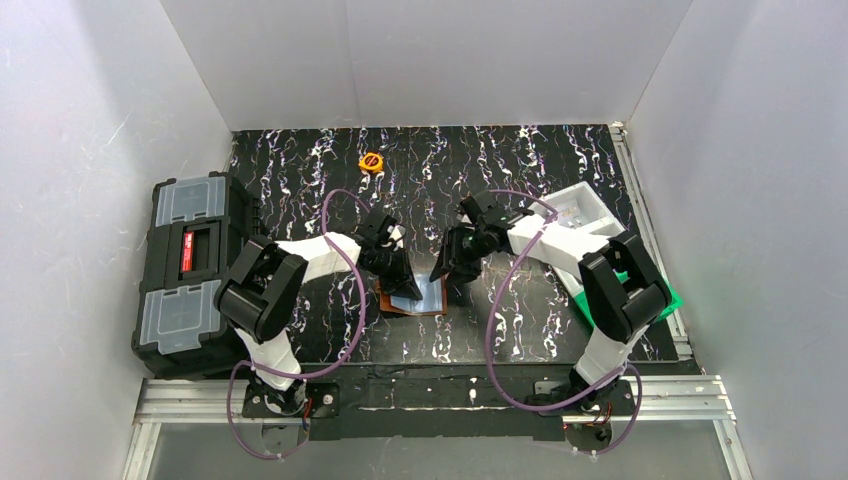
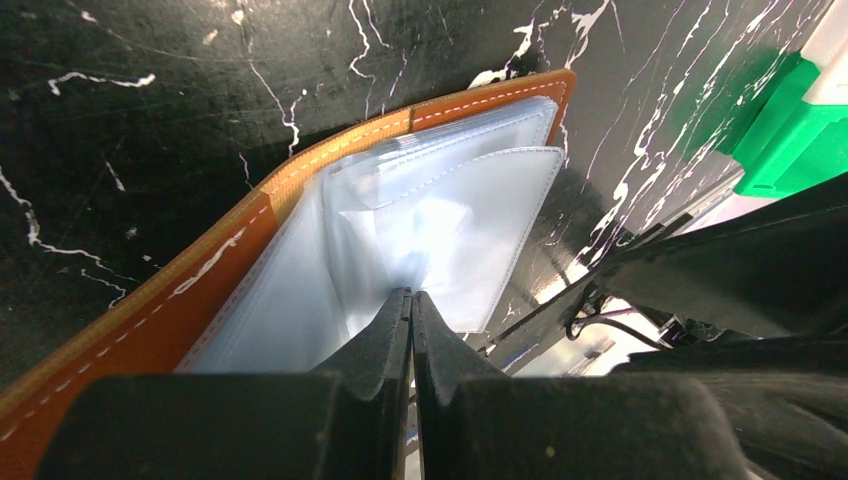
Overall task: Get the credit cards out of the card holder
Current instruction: Remove the credit card from the card holder.
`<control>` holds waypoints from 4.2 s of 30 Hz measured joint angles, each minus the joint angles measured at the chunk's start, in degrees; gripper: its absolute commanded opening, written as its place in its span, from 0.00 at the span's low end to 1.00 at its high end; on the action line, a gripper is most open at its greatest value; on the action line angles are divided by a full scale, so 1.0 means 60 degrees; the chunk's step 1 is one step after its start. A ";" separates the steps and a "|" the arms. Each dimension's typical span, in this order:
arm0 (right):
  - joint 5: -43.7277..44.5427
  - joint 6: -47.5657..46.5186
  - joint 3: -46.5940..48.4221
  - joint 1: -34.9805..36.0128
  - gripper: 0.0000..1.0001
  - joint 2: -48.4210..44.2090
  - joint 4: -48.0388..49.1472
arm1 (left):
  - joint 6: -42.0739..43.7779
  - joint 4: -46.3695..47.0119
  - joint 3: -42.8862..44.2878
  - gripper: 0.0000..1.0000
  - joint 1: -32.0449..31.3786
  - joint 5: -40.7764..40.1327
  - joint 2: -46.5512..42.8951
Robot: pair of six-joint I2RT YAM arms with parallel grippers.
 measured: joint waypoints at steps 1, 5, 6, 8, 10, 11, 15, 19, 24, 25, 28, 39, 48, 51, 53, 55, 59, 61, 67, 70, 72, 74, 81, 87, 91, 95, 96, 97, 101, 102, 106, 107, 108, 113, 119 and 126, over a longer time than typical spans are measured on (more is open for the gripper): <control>-0.0004 0.0007 0.0044 0.0047 0.47 0.0109 0.0025 | -0.0007 0.0025 -0.0022 0.00 0.0036 0.0058 -0.0004; 0.0004 0.0018 0.0317 0.0197 0.46 0.0463 0.0036 | -0.0025 0.0087 -0.0062 0.00 0.0120 0.0175 -0.0004; 0.0004 0.0015 0.0382 0.0215 0.44 0.0554 0.0036 | -0.0025 0.0106 -0.0066 0.00 0.0124 0.0186 -0.0004; 0.0007 0.0004 0.0455 0.0248 0.43 0.0685 0.0036 | -0.0025 0.0153 -0.0073 0.00 0.0146 0.0208 -0.0004; 0.0007 0.0000 0.0477 0.0262 0.41 0.0783 0.0044 | -0.0025 0.0182 -0.0073 0.00 0.0160 0.0219 -0.0004; 0.0007 0.0000 0.0484 0.0262 0.41 0.0831 0.0036 | -0.0025 0.0193 -0.0073 0.00 0.0168 0.0226 -0.0004; 0.0029 -0.0007 0.0630 0.0295 0.38 0.1147 0.0047 | -0.0015 0.0215 -0.0073 0.00 0.0182 0.0266 -0.0004; 0.0047 -0.0007 0.0681 0.0331 0.34 0.1351 0.0044 | 0.0007 0.0215 -0.0073 0.00 0.0182 0.0288 -0.0004; 0.0069 -0.0007 0.0787 0.0401 0.24 0.1435 0.0069 | 0.0029 0.0215 -0.0073 0.00 0.0182 0.0313 -0.0004; 0.0069 -0.0004 0.0790 0.0419 0.21 0.1435 0.0102 | 0.0040 0.0215 -0.0073 0.00 0.0182 0.0317 -0.0004; 0.0073 -0.0007 0.0790 0.0433 0.08 0.1435 0.0109 | 0.0051 0.0204 -0.0073 0.08 0.0182 0.0328 -0.0011; 0.0109 -0.0040 0.0790 0.0433 0.01 0.1435 0.0102 | 0.0408 -0.0776 0.0051 0.29 0.0182 -0.0135 -0.0783; 0.0459 -0.0299 0.0823 0.0433 0.01 0.1308 -0.0164 | 0.0892 -0.2138 0.0572 0.06 0.0182 -0.1494 -0.1311; 0.0561 -0.0361 0.0838 0.0433 0.01 0.1155 -0.0262 | 0.1045 -0.2426 0.0594 0.00 0.0182 -0.1956 -0.1297; 0.0612 -0.0412 0.0841 0.0433 0.01 0.1035 -0.0364 | 0.1111 -0.2561 0.0597 0.00 0.0182 -0.2182 -0.1231; 0.0652 -0.0466 0.0841 0.0433 0.01 0.0911 -0.0452 | 0.1155 -0.2608 0.0605 0.00 0.0186 -0.2313 -0.1078; 0.0656 -0.0510 0.1005 0.0433 0.01 0.0816 -0.0627 | 0.1151 -0.2561 0.0608 0.00 0.0189 -0.2386 -0.0667; 0.0648 -0.0517 0.1111 0.0433 0.10 0.0816 -0.0637 | 0.1147 -0.2532 0.0608 0.00 0.0189 -0.2393 -0.0543; 0.0645 -0.0572 0.1155 0.0433 0.34 0.0816 -0.0641 | 0.1144 -0.2473 0.0608 0.00 0.0189 -0.2408 -0.0423; 0.0634 -0.0594 0.1155 0.0444 0.29 0.0816 -0.0641 | 0.1122 -0.2408 0.0608 0.00 0.0204 -0.2371 -0.0372; 0.0616 -0.0605 0.1155 0.0459 0.29 0.0816 -0.0634 | 0.1115 -0.2382 0.0608 0.00 0.0219 -0.2331 -0.0357; 0.0601 -0.0601 0.1155 0.0499 0.32 0.0831 -0.0634 | 0.1111 -0.2361 0.0608 0.00 0.0226 -0.2284 -0.0346; 0.0568 -0.0623 0.1399 0.0765 0.37 0.1351 -0.0641 | 0.1111 -0.2313 0.0608 0.00 0.0237 -0.2208 -0.0331; 0.0532 -0.0652 0.1676 0.0849 0.38 0.1534 -0.0667 | 0.1115 -0.2310 0.0608 0.00 0.0237 -0.2197 -0.0331; 0.0423 -0.0659 0.2014 0.0885 0.41 0.1534 -0.0663 | 0.1118 -0.2313 0.0608 0.00 0.0237 -0.2189 -0.0331; 0.0321 -0.0656 0.2342 0.0973 0.41 0.1577 -0.0667 | 0.1155 -0.2412 0.0634 0.00 0.0233 -0.2200 -0.0382; 0.0277 -0.0652 0.2437 0.1009 0.41 0.1628 -0.0663 | 0.1166 -0.2463 0.0652 0.00 0.0233 -0.2218 -0.0404; 0.0222 -0.0648 0.2524 0.1042 0.41 0.1701 -0.0656 | 0.1195 -0.2554 0.0681 0.00 0.0237 -0.2229 -0.0448; 0.0058 -0.0645 0.2739 0.1151 0.42 0.2135 -0.0645 | 0.1235 -0.2947 0.0860 0.00 0.0233 -0.2328 -0.0889; 0.0051 -0.0641 0.2750 0.1184 0.42 0.2229 -0.0663 | 0.1239 -0.3067 0.0918 0.00 0.0233 -0.2390 -0.1064; -0.0015 -0.0572 0.2925 0.1264 0.49 0.2557 -0.0707 | 0.1260 -0.3563 0.1137 0.00 0.0237 -0.2685 -0.1865; -0.0036 -0.0543 0.3024 0.1286 0.52 0.2641 -0.0707 | 0.1268 -0.3723 0.1198 0.00 0.0237 -0.2769 -0.2106; -0.0058 -0.0510 0.3118 0.1311 0.55 0.2725 -0.0707 | 0.1279 -0.3887 0.1257 0.00 0.0244 -0.2874 -0.2331; -0.0142 -0.0397 0.3588 0.1457 0.67 0.2962 -0.0707 | 0.1337 -0.4528 0.1333 0.00 0.0299 -0.3180 -0.3155; -0.0186 -0.0251 0.4022 0.1774 0.73 0.3122 -0.0692 | 0.1417 -0.5020 0.1333 0.00 0.0313 -0.3231 -0.3555; -0.0251 -0.0084 0.4146 0.1978 0.74 0.3767 -0.0678 | 0.1541 -0.5275 0.1333 0.00 0.0313 -0.3129 -0.3748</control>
